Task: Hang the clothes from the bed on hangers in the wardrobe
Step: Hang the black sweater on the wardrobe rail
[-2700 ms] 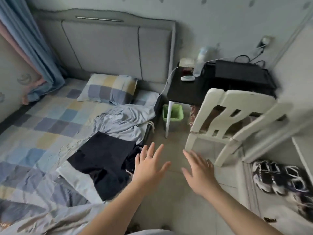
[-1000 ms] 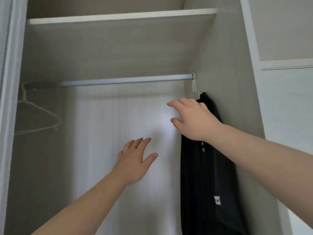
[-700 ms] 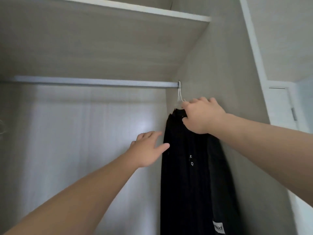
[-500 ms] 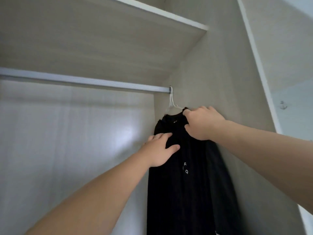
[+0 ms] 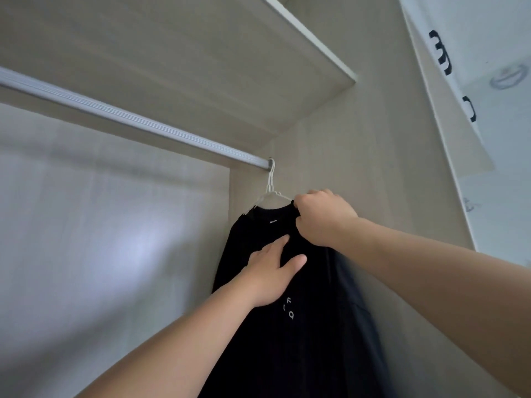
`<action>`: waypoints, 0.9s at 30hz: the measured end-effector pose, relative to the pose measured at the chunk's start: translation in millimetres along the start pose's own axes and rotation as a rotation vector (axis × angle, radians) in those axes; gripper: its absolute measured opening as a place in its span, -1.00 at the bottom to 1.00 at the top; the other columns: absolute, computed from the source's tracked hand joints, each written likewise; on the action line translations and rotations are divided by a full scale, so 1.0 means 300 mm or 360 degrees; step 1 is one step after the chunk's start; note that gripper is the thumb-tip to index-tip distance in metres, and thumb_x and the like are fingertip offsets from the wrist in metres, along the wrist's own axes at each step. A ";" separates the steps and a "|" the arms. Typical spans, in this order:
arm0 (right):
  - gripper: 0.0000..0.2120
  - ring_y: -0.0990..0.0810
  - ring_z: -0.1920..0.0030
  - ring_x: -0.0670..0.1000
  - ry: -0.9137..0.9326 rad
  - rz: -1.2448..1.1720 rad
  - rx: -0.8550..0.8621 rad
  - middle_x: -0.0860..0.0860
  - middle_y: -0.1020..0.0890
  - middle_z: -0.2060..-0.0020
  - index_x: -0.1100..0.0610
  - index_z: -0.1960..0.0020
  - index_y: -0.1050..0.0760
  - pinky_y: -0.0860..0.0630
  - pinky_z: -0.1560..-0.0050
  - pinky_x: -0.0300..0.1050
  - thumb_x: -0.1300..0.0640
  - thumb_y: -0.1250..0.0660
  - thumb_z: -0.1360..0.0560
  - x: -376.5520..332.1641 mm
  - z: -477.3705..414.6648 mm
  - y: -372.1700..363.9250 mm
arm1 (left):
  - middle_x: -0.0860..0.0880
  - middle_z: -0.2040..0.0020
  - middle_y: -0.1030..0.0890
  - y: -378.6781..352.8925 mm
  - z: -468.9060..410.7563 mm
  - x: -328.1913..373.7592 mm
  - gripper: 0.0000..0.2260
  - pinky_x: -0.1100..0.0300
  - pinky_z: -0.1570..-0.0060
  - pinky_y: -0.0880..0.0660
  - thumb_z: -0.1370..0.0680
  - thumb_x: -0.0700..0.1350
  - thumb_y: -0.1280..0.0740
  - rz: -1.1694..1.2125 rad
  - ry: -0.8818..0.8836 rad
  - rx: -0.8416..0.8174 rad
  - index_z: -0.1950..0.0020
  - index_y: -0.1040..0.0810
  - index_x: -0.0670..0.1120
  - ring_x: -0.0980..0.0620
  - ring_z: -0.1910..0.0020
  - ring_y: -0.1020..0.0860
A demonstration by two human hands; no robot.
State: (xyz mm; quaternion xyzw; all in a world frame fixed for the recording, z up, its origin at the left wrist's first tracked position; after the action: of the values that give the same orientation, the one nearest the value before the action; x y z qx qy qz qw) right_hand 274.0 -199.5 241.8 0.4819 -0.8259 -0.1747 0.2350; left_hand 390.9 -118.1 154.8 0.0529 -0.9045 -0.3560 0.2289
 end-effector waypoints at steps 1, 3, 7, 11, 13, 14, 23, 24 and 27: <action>-0.80 -0.48 -0.09 0.20 -0.0011 -0.0005 -0.0004 0.12 -0.53 -0.05 0.14 -0.11 -0.47 -0.34 0.06 -0.07 0.17 -0.18 -0.51 -0.011 -0.001 0.009 | 0.09 -0.63 -0.10 -0.004 0.001 -0.001 -0.32 -0.12 -0.54 -0.10 -0.57 0.35 -0.12 0.0012 -0.0022 -0.0014 -0.62 -0.01 0.18 -0.02 -0.61 -0.02; -0.90 -0.49 0.09 0.16 -0.0067 -0.0067 -0.0030 0.11 -0.53 0.05 0.15 0.03 -0.43 -0.37 0.18 -0.09 0.24 -0.17 -0.49 -0.027 -0.008 0.029 | 0.10 -0.62 -0.10 -0.006 0.000 0.001 -0.28 -0.14 -0.53 -0.13 -0.51 0.41 -0.09 0.0067 -0.0053 -0.0008 -0.62 -0.02 0.20 -0.02 -0.60 -0.04; -0.85 -0.44 0.43 0.06 -0.0333 -0.0378 -0.0255 0.12 -0.48 0.30 0.20 0.25 -0.33 -0.32 0.49 -0.21 0.29 -0.17 -0.51 -0.060 -0.063 0.062 | 0.15 -0.59 -0.18 -0.003 0.003 -0.004 -0.27 -0.11 -0.49 -0.20 -0.45 0.44 -0.09 0.0251 -0.0040 0.0038 -0.59 -0.07 0.26 0.01 -0.57 -0.14; -0.78 -0.43 0.55 0.07 -0.0499 -0.0739 -0.0420 0.14 -0.45 0.45 0.21 0.31 -0.35 -0.36 0.57 -0.25 0.33 -0.15 -0.52 -0.080 -0.100 0.044 | 0.17 -0.55 -0.26 0.006 0.013 -0.022 -0.33 -0.10 -0.46 -0.26 -0.45 0.43 -0.09 0.0303 -0.0044 0.0101 -0.54 -0.11 0.34 0.01 -0.52 -0.23; -0.74 -0.41 0.42 0.04 -0.0523 -0.0976 -0.0354 0.09 -0.42 0.36 0.15 0.30 -0.29 -0.41 0.41 -0.17 0.29 -0.17 -0.55 -0.087 -0.114 0.018 | 0.15 -0.56 -0.25 0.013 0.025 -0.026 -0.32 -0.10 -0.47 -0.25 -0.45 0.41 -0.09 0.0275 -0.0046 0.0130 -0.56 -0.11 0.29 -0.01 -0.53 -0.22; -0.72 -0.39 0.38 0.04 -0.0538 -0.1041 -0.0323 0.07 -0.40 0.34 0.13 0.31 -0.27 -0.42 0.32 -0.14 0.28 -0.17 -0.56 -0.094 -0.119 0.006 | 0.13 -0.57 -0.23 0.017 0.032 -0.028 -0.31 -0.09 -0.48 -0.23 -0.46 0.40 -0.08 0.0263 -0.0048 0.0139 -0.58 -0.10 0.27 -0.01 -0.54 -0.21; -0.83 -0.47 0.17 0.18 -0.0574 -0.0715 0.0006 0.08 -0.46 0.22 0.18 0.17 -0.36 -0.39 0.14 -0.07 0.15 -0.14 -0.57 -0.100 -0.138 -0.030 | 0.11 -0.61 -0.13 0.018 0.064 -0.052 -0.32 -0.08 -0.51 -0.19 -0.53 0.36 -0.10 0.0287 -0.0064 0.0141 -0.61 -0.05 0.18 0.01 -0.57 -0.14; -0.84 -0.46 0.15 0.19 -0.0563 -0.0680 0.0076 0.08 -0.45 0.20 0.18 0.13 -0.37 -0.38 0.14 -0.07 0.13 -0.13 -0.58 -0.096 -0.136 -0.024 | 0.11 -0.61 -0.12 0.018 0.066 -0.050 -0.31 -0.09 -0.51 -0.19 -0.53 0.37 -0.10 0.0273 -0.0072 0.0146 -0.61 -0.04 0.19 0.01 -0.57 -0.14; -0.82 -0.45 0.14 0.20 -0.0555 -0.0680 0.0242 0.09 -0.46 0.17 0.15 0.06 -0.39 -0.36 0.13 -0.05 0.08 -0.10 -0.60 -0.069 -0.127 0.010 | 0.08 -0.62 -0.10 0.028 0.065 -0.029 -0.34 -0.10 -0.52 -0.16 -0.57 0.34 -0.10 0.0210 -0.0104 0.0238 -0.61 -0.04 0.18 0.00 -0.58 -0.11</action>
State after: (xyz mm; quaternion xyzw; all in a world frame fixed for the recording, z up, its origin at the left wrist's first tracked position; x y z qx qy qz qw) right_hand 301.7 -182.4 270.4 0.6239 -0.7443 -0.2380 0.0103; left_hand 390.4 -97.7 144.5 -0.0014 -0.9370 -0.2733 0.2175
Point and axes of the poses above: each hand's wrist, its own z-axis away from the middle knuckle, its own y-axis out of the back of the hand, x = y × z, the point moved 2 cm from there along -z, towards the middle knuckle
